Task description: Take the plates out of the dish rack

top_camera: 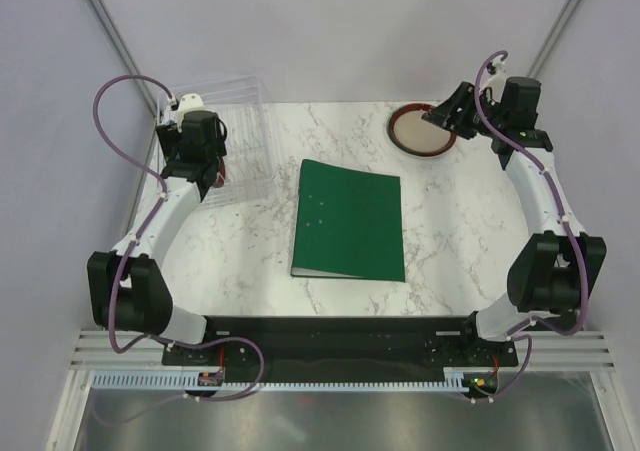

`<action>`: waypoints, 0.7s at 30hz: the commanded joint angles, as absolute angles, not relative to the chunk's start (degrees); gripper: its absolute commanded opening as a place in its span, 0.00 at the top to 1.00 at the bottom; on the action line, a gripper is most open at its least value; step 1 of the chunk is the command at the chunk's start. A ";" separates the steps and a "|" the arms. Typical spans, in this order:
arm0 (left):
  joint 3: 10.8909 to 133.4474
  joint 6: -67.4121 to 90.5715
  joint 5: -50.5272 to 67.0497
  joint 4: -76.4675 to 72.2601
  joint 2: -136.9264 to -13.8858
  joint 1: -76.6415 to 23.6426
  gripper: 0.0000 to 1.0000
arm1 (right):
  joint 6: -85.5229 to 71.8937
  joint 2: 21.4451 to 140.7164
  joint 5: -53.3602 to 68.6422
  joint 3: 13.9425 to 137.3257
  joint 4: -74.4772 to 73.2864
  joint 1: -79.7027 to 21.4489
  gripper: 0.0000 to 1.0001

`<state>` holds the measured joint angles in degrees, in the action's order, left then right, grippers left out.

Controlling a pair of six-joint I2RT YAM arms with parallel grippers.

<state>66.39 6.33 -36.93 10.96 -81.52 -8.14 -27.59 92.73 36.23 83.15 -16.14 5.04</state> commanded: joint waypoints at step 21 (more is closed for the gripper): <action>78.58 8.00 -33.75 11.34 -96.86 -4.48 0.14 | -24.52 83.85 37.00 75.06 -15.38 6.06 0.37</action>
